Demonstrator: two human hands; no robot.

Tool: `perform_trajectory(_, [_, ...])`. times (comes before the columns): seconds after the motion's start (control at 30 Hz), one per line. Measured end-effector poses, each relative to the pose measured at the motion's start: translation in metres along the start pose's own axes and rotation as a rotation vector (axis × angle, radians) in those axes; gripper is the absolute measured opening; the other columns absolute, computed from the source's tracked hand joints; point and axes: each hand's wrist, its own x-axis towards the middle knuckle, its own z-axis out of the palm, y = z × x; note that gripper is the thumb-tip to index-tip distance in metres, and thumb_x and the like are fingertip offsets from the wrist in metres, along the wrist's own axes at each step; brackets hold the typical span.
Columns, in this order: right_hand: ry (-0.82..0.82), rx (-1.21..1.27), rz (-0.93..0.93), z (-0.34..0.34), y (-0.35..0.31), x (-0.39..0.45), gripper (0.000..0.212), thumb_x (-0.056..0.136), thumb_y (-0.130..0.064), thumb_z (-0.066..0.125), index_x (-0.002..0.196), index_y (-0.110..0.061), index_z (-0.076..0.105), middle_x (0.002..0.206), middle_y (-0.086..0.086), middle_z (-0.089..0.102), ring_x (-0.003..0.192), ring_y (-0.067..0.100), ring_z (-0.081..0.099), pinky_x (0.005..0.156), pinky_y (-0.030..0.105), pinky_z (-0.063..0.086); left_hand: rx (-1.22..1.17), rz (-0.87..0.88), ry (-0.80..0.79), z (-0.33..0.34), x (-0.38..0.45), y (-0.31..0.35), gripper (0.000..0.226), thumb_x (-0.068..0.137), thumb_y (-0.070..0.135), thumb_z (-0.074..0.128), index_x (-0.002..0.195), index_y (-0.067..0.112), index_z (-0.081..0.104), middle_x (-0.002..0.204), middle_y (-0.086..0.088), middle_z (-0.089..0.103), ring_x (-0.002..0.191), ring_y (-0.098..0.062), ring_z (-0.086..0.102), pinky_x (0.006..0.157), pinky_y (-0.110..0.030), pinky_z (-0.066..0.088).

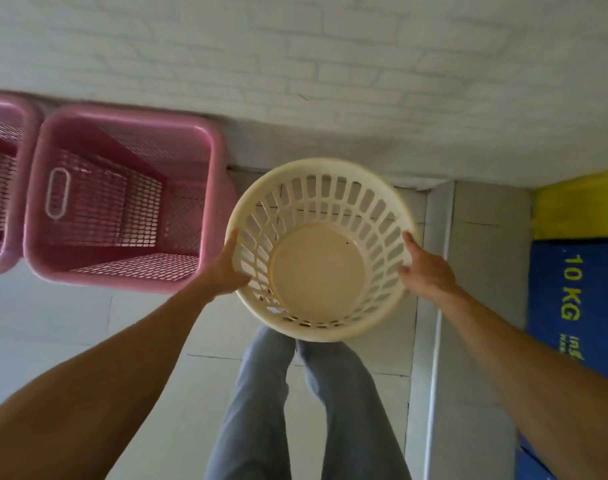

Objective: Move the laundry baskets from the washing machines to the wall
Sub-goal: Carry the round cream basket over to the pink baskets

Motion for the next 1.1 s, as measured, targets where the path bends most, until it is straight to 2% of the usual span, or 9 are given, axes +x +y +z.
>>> perform_trajectory(0.07, [-0.007,-0.020,0.001,0.017,-0.004,0.034,0.071,0.103,-0.037,0.046,0.160,-0.041,0.004,0.123,0.014,0.069,0.073,0.023,0.063,0.067,0.033,0.052,0.028,0.028,0.037,0.008,0.032,-0.010,0.122,0.077,0.000,0.071,0.147,0.049,-0.016,0.154,-0.009,0.030,0.093,-0.021,0.063,0.066,-0.042,0.062])
perform_trajectory(0.2, [0.001,-0.020,-0.027,0.052,-0.017,0.093,0.071,0.104,-0.040,0.048,0.161,-0.039,0.006,0.118,0.013,0.070,0.069,0.022,0.051,0.070,0.031,0.045,0.096,0.074,0.140,0.023,0.090,-0.036,0.118,0.081,0.004,0.068,0.144,0.051,-0.021,0.157,-0.010,0.025,0.103,-0.025,0.060,0.068,-0.042,0.063])
perform_trajectory(0.33, [-0.001,-0.004,-0.048,0.079,-0.022,0.137,0.075,0.103,-0.036,0.052,0.161,-0.039,0.005,0.115,0.013,0.070,0.084,0.027,0.067,0.079,0.038,0.057,0.145,0.119,0.230,0.037,0.128,-0.056,0.103,0.089,0.004,0.064,0.151,0.038,-0.011,0.148,-0.007,0.040,0.095,-0.013,0.056,0.060,-0.019,0.055])
perform_trajectory(0.43, [0.004,0.023,-0.055,0.093,-0.026,0.162,0.075,0.103,-0.032,0.053,0.161,-0.038,0.005,0.110,0.012,0.070,0.075,0.020,0.064,0.076,0.037,0.059,0.140,0.160,0.308,0.046,0.150,-0.070,0.097,0.088,0.002,0.065,0.154,0.028,-0.002,0.130,-0.009,0.054,0.088,-0.020,0.065,0.064,-0.030,0.060])
perform_trajectory(0.57, [0.045,0.012,-0.073,0.105,-0.031,0.186,0.075,0.103,-0.028,0.053,0.161,-0.036,0.006,0.112,0.012,0.071,0.077,0.022,0.067,0.078,0.041,0.061,0.126,0.256,0.374,0.055,0.172,-0.087,0.092,0.089,0.009,0.066,0.155,0.019,0.004,0.134,-0.012,0.054,0.096,-0.025,0.065,0.074,-0.044,0.061])
perform_trajectory(0.7, [0.075,0.000,-0.093,0.108,-0.044,0.199,0.074,0.104,-0.023,0.051,0.162,-0.032,0.006,0.100,0.010,0.068,0.077,0.023,0.067,0.075,0.043,0.062,0.159,0.132,0.354,0.050,0.189,-0.092,0.108,0.085,0.005,0.068,0.153,0.032,-0.011,0.136,-0.015,0.053,0.104,-0.032,0.065,0.077,-0.049,0.060])
perform_trajectory(0.8, [0.060,-0.008,-0.060,0.108,-0.053,0.204,0.072,0.104,-0.025,0.048,0.162,-0.033,0.006,0.094,0.007,0.063,0.079,0.023,0.066,0.077,0.043,0.061,0.129,0.113,0.282,0.041,0.197,-0.092,0.107,0.087,0.002,0.063,0.151,0.041,-0.013,0.137,-0.019,0.051,0.107,-0.037,0.064,0.075,-0.054,0.059])
perform_trajectory(0.97, [-0.018,0.035,-0.052,0.105,-0.057,0.183,0.067,0.100,-0.022,0.056,0.159,-0.028,0.025,0.129,0.012,0.060,0.112,0.030,0.064,0.094,0.045,0.056,0.180,-0.091,0.326,0.040,0.178,-0.065,0.067,0.095,0.009,0.055,0.152,0.020,0.022,0.143,-0.016,0.046,0.123,-0.037,0.053,0.101,-0.051,0.047])
perform_trajectory(1.1, [0.009,0.068,-0.123,0.091,-0.068,0.141,0.051,0.098,-0.021,0.057,0.147,-0.026,0.044,0.124,0.008,0.060,0.112,0.027,0.064,0.091,0.043,0.058,0.101,-0.109,0.311,0.040,0.137,-0.044,0.046,0.094,0.009,0.056,0.138,0.020,0.048,0.133,-0.010,0.058,0.110,-0.028,0.062,0.089,-0.039,0.056])
